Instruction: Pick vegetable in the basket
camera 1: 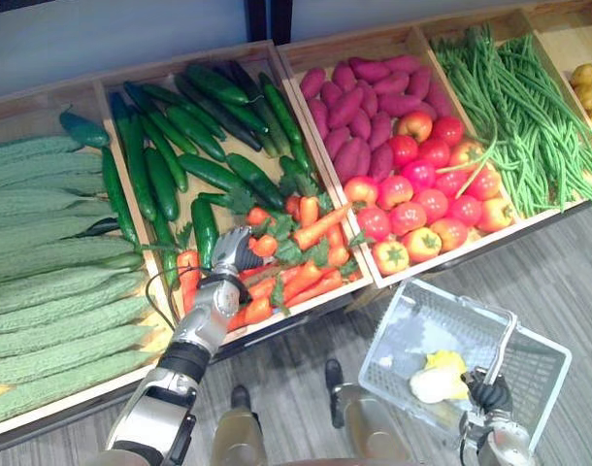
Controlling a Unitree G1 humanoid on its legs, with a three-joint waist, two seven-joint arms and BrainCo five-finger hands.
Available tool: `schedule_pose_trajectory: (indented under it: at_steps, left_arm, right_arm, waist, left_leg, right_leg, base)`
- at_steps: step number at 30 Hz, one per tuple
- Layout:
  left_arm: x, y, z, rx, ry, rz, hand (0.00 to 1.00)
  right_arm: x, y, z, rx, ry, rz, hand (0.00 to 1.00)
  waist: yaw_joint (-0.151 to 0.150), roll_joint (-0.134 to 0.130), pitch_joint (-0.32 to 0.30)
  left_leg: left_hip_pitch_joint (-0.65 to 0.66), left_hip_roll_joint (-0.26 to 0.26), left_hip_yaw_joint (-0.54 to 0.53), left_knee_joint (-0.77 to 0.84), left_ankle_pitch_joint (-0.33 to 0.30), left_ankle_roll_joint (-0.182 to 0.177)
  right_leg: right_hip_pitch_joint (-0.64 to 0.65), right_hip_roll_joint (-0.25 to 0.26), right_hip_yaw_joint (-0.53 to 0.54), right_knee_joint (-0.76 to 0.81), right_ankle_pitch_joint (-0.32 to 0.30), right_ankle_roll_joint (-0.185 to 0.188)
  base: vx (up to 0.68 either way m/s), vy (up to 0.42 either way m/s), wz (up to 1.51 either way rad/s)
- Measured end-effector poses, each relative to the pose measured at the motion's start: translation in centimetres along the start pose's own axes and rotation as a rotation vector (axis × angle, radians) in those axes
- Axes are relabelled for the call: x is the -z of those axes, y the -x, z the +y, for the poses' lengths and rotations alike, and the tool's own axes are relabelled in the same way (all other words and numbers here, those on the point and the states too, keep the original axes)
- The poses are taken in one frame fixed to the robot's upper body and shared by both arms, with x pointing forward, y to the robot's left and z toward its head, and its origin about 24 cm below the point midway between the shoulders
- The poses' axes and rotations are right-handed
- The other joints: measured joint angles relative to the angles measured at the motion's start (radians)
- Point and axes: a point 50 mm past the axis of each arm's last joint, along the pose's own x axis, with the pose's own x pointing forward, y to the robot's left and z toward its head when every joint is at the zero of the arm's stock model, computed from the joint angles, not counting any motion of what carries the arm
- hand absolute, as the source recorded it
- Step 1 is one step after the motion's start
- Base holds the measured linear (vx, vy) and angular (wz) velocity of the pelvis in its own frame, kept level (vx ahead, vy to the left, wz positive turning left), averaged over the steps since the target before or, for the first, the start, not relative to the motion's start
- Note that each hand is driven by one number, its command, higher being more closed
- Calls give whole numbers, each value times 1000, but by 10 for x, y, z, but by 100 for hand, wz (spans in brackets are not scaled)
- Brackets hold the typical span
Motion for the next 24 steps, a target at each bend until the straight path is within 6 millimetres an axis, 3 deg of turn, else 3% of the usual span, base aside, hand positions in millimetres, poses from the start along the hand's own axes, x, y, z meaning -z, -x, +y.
schedule_pose_trajectory:
  at_steps: [5, 9, 13, 20, 24]
  left_arm:
    - [5, 9, 6, -58, 47, 16, 100]
    - [6, 16, 24, -182, 88, 13, 100]
    - [-6, 26, 50, -350, 128, -50, 100]
    - [-19, 40, 59, -458, 203, -104, 100]
    - [-43, 58, 69, -541, 350, -205, 100]
  right_arm:
    - [0, 0, 0, 0, -2, -4, 100]
    - [1, 1, 2, -1, -8, 0, 100]
    - [2, 2, 3, -3, -11, -4, 100]
    - [4, 2, 3, -1, -12, 5, 100]
    - [6, 4, 6, 7, -41, 12, 100]
  waist:
    - [-6, 0, 1]
    - [-8, 1, 1]
    - [-7, 1, 1]
    - [-8, 2, -1]
    - [-7, 2, -8]
  left_leg:
    - [15, -2, 5, -17, 2, -2]
    - [36, -2, 5, -29, 5, -3]
    - [47, -3, 4, -37, 5, -3]
    - [67, -3, 5, -41, 6, -3]
    - [77, -4, 8, -48, 6, -3]
  right_leg:
    - [3, 2, 8, 0, 0, 0]
    - [22, 3, 9, -7, 0, 0]
    - [33, 3, 10, -14, 0, 0]
    - [55, 4, 11, -24, 1, 2]
    - [63, 4, 14, -30, 3, 4]
  base:
    - [20, -5, -3]
    - [0, 0, 0]
    - [0, 0, 0]
    - [0, 0, 0]
    - [-1, 0, -1]
